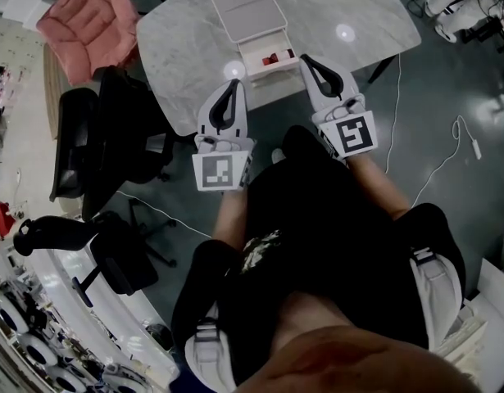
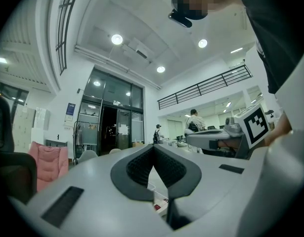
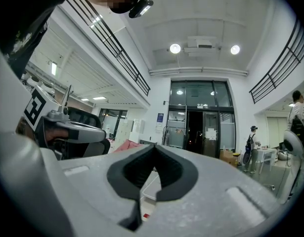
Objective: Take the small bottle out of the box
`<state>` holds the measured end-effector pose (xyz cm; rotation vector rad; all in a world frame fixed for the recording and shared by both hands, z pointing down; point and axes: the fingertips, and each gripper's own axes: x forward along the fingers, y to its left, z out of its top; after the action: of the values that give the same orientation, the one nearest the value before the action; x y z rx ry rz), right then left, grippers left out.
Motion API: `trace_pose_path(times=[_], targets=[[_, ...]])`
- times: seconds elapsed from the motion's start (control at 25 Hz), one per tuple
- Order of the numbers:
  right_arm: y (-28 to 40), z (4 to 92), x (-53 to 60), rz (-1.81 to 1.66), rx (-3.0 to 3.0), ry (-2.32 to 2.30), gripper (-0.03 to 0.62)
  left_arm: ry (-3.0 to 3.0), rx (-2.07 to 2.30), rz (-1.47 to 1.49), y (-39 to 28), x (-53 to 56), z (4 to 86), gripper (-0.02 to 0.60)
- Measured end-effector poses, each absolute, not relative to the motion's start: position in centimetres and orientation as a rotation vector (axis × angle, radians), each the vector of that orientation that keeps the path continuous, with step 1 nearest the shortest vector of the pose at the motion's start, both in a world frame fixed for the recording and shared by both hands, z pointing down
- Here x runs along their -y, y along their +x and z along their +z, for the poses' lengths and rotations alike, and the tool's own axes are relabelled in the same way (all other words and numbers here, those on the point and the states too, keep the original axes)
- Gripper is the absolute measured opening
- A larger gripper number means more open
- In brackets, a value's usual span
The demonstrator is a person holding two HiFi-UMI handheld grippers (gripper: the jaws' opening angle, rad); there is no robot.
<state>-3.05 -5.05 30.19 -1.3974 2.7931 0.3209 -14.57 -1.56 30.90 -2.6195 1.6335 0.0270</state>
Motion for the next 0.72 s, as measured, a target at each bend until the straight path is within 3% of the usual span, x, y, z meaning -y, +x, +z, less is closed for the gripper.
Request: trace_pose_path(times=[0.72], targets=[[-2.0, 32.1, 16.3, 0.200, -2.830, -1.340, -0.005, -2.619, -1.626, -0.084, -13.5, 12.4, 31.9, 0.012]])
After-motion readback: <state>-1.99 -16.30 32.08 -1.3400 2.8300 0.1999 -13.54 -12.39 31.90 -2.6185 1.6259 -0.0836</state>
